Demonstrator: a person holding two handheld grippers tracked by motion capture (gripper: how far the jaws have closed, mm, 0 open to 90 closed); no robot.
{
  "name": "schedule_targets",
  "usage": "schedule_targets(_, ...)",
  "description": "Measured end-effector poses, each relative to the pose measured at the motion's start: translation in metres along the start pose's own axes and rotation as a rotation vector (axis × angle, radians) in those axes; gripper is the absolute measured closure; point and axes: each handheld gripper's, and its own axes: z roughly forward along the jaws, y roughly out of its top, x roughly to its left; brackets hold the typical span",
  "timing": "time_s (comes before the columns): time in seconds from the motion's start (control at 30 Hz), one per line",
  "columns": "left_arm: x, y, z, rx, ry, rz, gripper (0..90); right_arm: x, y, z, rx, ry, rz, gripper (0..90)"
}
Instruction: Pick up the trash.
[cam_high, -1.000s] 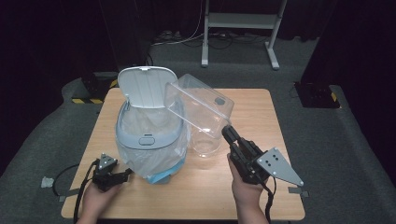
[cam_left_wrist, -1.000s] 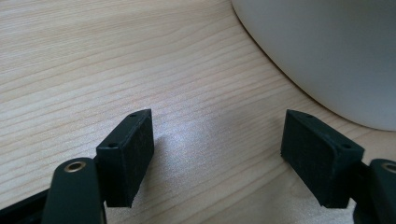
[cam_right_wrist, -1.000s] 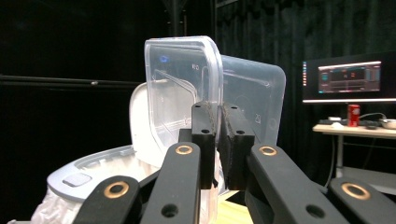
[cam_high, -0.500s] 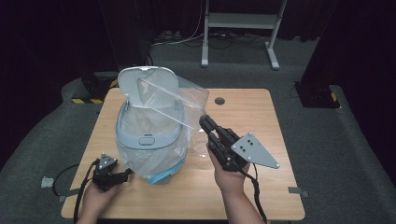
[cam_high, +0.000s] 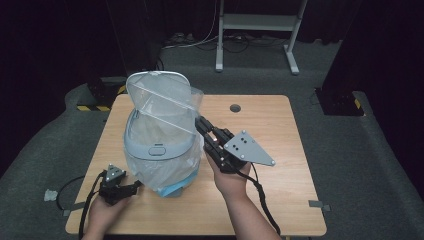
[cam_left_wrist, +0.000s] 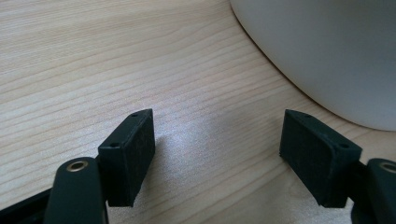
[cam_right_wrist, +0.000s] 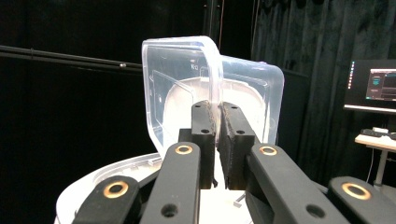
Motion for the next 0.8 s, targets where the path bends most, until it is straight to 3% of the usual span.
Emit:
schedule_targets(0.17,0.0000,0.0000,0.0000,-0.001,-0.001,0.000,26.8,0.0017,0.0037,0.0020,-0.002,-0.030,-0.042,83.2)
schedule_targets(0.2,0.0000,0.0000,0.0000,-0.001,-0.001,0.000,26.8,0.0017,0.0037,0.0020,-0.002,-0.030,-0.042,83.2)
schedule_targets(0.23,0.0001,0.0001,0.0000,0.000,-0.002,0.000,26.8,0.0010,0.0052,0.0028,-0.004,-0.022,-0.036,75.5)
schedule_targets(0.27,0.0001,0.0001,0.0000,0.000,-0.002,0.001,26.8,0.0010,0.0059,0.0036,0.004,-0.018,-0.028,74.8)
schedule_targets(0.8,0.0001,0.0001,0.0001,-0.001,-0.002,0.003,27.3,0.0011,-0.0017,0.0016,0.035,-0.016,-0.022,71.6)
